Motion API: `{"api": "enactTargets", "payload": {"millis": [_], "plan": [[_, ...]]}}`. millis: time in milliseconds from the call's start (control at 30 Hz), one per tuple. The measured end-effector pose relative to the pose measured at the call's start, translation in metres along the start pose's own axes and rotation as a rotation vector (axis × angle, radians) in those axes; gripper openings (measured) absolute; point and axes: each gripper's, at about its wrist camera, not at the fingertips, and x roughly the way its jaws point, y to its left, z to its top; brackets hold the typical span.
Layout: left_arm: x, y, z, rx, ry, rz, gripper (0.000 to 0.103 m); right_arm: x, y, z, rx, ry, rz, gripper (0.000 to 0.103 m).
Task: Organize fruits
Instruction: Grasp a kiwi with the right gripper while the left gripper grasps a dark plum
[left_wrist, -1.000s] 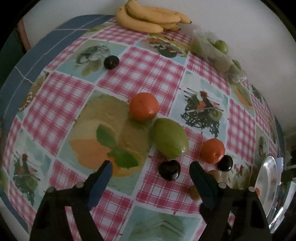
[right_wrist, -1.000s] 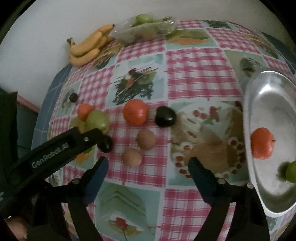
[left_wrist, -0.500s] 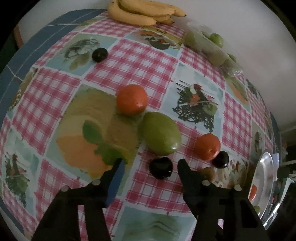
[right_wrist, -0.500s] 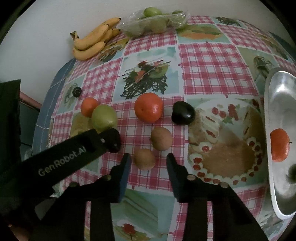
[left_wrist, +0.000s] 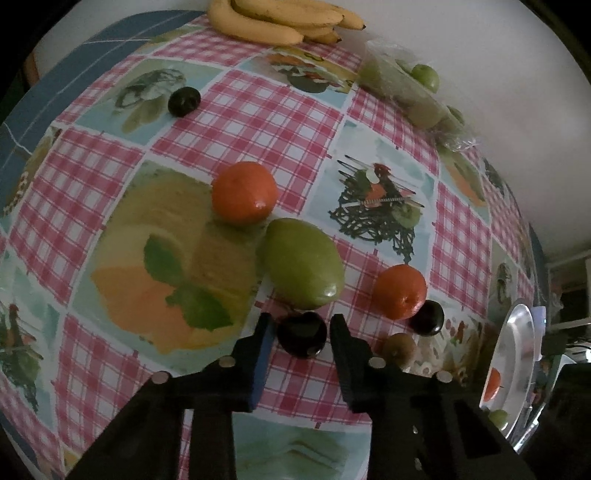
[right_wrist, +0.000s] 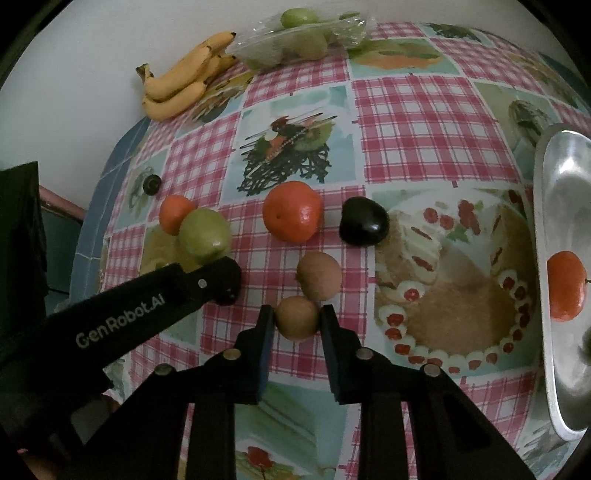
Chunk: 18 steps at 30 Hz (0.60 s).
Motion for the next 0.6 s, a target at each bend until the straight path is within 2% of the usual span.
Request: {"api": "enactTargets", "payload": {"millis": [333,467,600], "plan": [[0.001,-0.001,-0.001,-0.005,-0.005,-0.005,0.028,-0.005,-0.003,0.0,0.005,-0.005,0.011,0.026],[-0.002,0.003,-0.002,-0.017,-0.001,-0.03,0.028,-0.01,-0.002,0.001,0.002,-0.013,0.014,0.026],[-0.008,-0.004,-0.004,0.01,-0.019,-0.01,0.028,-0.015,-0.003,0.001,0.004,-0.014,0.01,0.026]]}}
